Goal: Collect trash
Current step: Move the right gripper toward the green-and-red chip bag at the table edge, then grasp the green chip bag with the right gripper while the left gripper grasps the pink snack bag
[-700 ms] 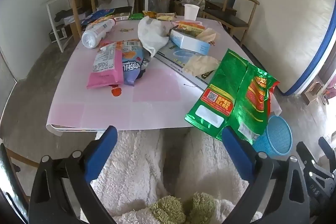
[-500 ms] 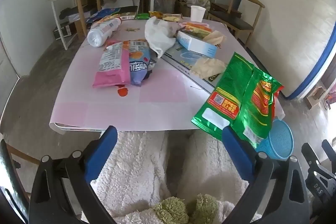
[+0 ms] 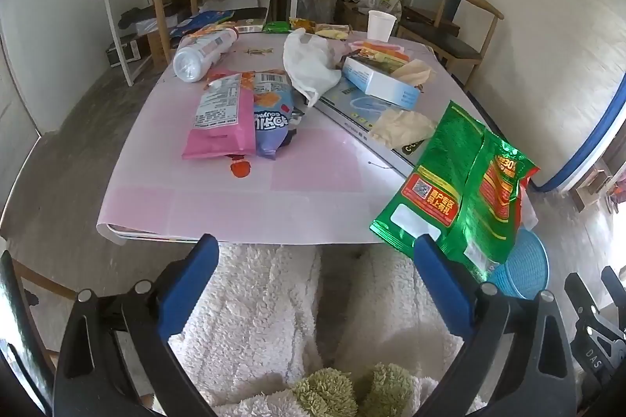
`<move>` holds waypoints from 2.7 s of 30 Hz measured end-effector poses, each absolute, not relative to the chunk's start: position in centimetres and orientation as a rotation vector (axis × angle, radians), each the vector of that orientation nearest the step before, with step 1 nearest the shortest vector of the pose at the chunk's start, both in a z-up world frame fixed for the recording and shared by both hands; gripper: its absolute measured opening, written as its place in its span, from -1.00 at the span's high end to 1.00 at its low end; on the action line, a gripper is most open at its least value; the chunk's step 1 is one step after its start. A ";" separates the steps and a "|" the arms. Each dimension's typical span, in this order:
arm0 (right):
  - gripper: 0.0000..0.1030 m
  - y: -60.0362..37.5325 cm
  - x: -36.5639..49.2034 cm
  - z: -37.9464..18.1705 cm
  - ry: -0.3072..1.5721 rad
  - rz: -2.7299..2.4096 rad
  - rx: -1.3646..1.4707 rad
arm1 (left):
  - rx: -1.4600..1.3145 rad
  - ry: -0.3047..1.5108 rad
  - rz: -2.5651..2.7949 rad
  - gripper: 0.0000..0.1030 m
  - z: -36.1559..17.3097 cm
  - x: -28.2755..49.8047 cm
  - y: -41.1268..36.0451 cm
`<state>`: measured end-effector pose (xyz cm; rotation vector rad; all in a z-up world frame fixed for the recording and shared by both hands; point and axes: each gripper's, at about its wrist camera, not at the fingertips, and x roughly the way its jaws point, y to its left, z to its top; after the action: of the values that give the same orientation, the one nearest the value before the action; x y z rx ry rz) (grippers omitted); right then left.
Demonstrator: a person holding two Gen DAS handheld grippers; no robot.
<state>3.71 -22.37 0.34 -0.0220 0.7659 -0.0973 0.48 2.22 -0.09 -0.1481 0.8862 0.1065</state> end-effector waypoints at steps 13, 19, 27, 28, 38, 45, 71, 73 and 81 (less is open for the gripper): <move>-0.85 -22.3 3.7 0.2 0.770 -0.091 -0.015 | -0.152 0.889 0.109 -0.89 -0.3 0.5 2.5; -0.85 -22.1 3.7 0.2 0.770 -0.091 -0.016 | -0.151 0.889 0.109 -0.89 -0.3 0.4 2.5; -0.85 -21.7 3.7 0.0 0.773 -0.087 -0.014 | -0.151 0.890 0.109 -0.89 -0.3 0.4 2.7; -0.85 -21.6 3.7 0.0 0.773 -0.086 -0.014 | -0.151 0.889 0.109 -0.89 -0.3 0.4 2.7; -0.85 -21.6 3.8 -0.1 0.775 -0.082 -0.008 | -0.151 0.890 0.109 -0.89 -0.4 0.4 2.9; -0.85 -21.8 4.0 -0.1 0.782 -0.080 0.008 | -0.152 0.891 0.108 -0.89 -0.5 0.3 3.0; -0.85 -24.4 7.8 -1.6 0.856 0.022 0.269 | -0.214 0.920 0.047 -0.89 -2.7 1.8 4.1; -0.85 -25.1 8.7 -2.1 0.863 0.054 0.356 | -0.220 0.922 0.033 -0.89 -2.9 2.0 4.2; -0.82 -27.6 12.9 -6.8 0.982 0.209 0.715 | -0.246 0.889 -0.005 -0.89 -3.2 2.3 4.3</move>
<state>12.90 -27.63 -6.76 0.7152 0.9823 0.2086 2.32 4.34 -3.20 -0.2461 0.8885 -0.0049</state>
